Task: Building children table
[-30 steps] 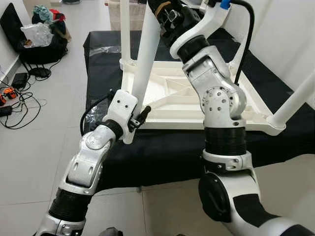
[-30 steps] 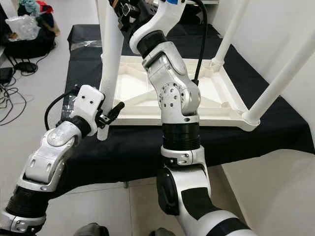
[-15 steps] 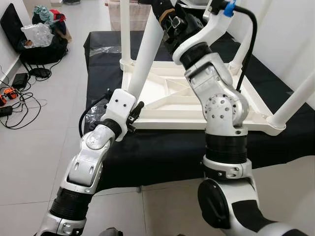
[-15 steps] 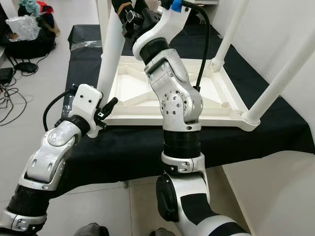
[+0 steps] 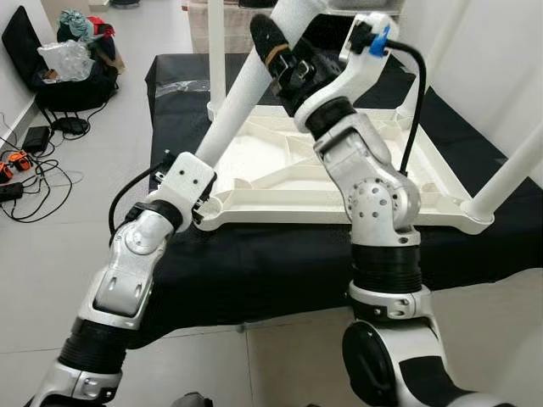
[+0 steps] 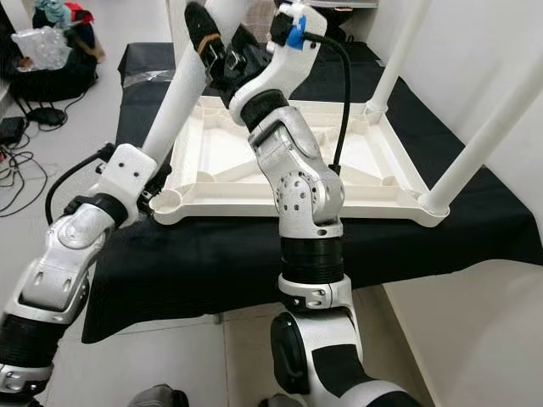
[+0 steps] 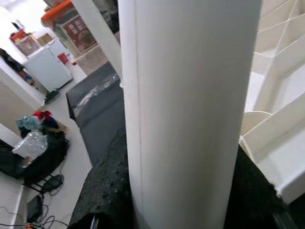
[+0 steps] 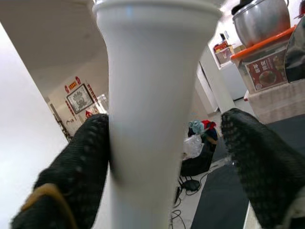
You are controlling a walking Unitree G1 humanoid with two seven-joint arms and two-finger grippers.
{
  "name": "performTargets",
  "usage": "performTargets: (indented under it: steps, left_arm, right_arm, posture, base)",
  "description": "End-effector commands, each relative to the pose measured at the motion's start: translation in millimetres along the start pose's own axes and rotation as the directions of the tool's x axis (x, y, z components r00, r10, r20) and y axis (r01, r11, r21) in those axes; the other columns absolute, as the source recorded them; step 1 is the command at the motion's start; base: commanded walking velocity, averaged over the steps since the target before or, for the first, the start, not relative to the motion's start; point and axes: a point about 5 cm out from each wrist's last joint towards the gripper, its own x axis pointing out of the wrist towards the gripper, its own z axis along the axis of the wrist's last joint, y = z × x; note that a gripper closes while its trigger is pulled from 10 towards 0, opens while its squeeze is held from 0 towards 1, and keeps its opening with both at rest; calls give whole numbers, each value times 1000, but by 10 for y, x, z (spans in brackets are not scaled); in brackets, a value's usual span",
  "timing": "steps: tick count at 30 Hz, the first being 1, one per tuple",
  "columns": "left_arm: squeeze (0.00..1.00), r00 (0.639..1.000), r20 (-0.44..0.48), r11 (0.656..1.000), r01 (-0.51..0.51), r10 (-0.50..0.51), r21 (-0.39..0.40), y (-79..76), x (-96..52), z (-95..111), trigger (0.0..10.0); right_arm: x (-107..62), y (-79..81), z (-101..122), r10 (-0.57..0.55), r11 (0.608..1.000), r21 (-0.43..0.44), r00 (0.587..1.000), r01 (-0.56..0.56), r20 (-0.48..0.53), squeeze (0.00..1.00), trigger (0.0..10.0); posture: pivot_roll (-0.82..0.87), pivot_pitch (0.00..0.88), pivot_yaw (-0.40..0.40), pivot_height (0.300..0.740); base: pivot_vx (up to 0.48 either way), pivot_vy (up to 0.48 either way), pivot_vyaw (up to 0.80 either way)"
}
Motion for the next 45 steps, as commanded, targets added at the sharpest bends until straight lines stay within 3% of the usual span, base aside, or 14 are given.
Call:
performTargets:
  steps: [1, 2, 3, 13, 16, 18, 19, 20, 22, 23, 24, 34, 41, 45]
  left_arm:
    - [0, 1000, 15, 999, -20, 20, 39, 116, 10, 13, 10000]
    - [0, 1000, 15, 999, -20, 20, 39, 116, 10, 13, 10000]
    - [0, 1000, 10, 998, -28, 28, 54, 164, -1, -7, 10000]
    - [0, 999, -18, 989, -26, 29, 148, 381, -51, -85, 10000]
    - [0, 999, -39, 985, -9, 16, 172, 465, -62, -111, 10000]
    - [0, 999, -39, 985, -9, 16, 172, 465, -62, -111, 10000]
    - [0, 999, -51, 985, 6, 3, 172, 477, -67, -123, 10000]
    - [0, 999, -51, 985, 6, 3, 172, 477, -67, -123, 10000]
    - [0, 996, -75, 985, 52, -40, 163, 470, -68, -114, 10000]
    - [0, 996, -75, 985, 52, -40, 163, 470, -68, -114, 10000]
    - [0, 994, -90, 985, 74, -60, 159, 447, -63, -113, 10000]
    - [0, 982, -117, 988, 151, -148, 16, 147, -36, -57, 10000]
    - [0, 964, -139, 974, 216, -225, -72, -66, -4, 9, 10000]
    - [0, 951, -156, 962, 257, -269, -91, -129, -24, 19, 10000]
  right_arm:
    - [-38, -105, -67, -44, 999, -24, 999, 44, -22, 1000, 10000]
    - [-38, -105, -67, -44, 999, -24, 999, 44, -22, 1000, 10000]
    - [-65, -152, -107, -62, 997, -38, 997, 61, -43, 0, 10000]
    - [-375, -388, -313, -117, 968, -239, 979, 75, -166, 0, 10000]
    - [-518, -416, -294, -103, 700, -714, 986, -19, -127, 0, 10000]
    - [-518, -416, -294, -103, 700, -714, 986, -19, -127, 0, 10000]
    - [-542, -427, -266, -99, 563, -826, 990, -27, -100, 0, 10000]
    - [-542, -427, -266, -99, 563, -826, 990, -27, -100, 0, 10000]
    - [-543, -405, -146, -18, 104, -995, 1000, -5, -7, 0, 10000]
    - [-543, -405, -146, -18, 104, -995, 1000, -5, -7, 0, 10000]
    - [-544, -378, -132, 32, -47, -999, 999, -1, -2, 0, 10000]
    - [-508, -427, -402, -37, -263, -964, 999, -28, -19, 0, 10000]
    - [-469, -376, -477, 86, -584, -809, 996, 62, 14, 0, 10000]
    - [-427, -375, -414, 108, -609, -783, 991, 125, 75, 0, 10000]
  posture:
    - [34, 12, -53, 740]
    - [34, 12, -53, 740]
    - [35, 12, -53, 740]
    - [36, 18, -54, 740]
    - [29, 24, -47, 740]
    - [29, 24, -47, 740]
    - [29, 24, -47, 740]
    - [29, 24, -47, 740]
    - [27, 26, -46, 740]
    - [27, 26, -46, 740]
    - [30, 25, -45, 740]
    - [31, 26, -49, 740]
    - [33, 32, -50, 740]
    - [36, 35, -49, 740]
  base:
    - [0, 0, 0]
    - [0, 0, 0]
    - [0, 0, 0]
    - [0, 0, 0]
    - [0, 0, 0]
    - [0, 0, 0]
    - [0, 0, 0]
    - [0, 0, 0]
    - [0, 0, 0]
    - [0, 0, 0]
    - [0, 0, 0]
    - [0, 0, 0]
    - [0, 0, 0]
    - [0, 0, 0]
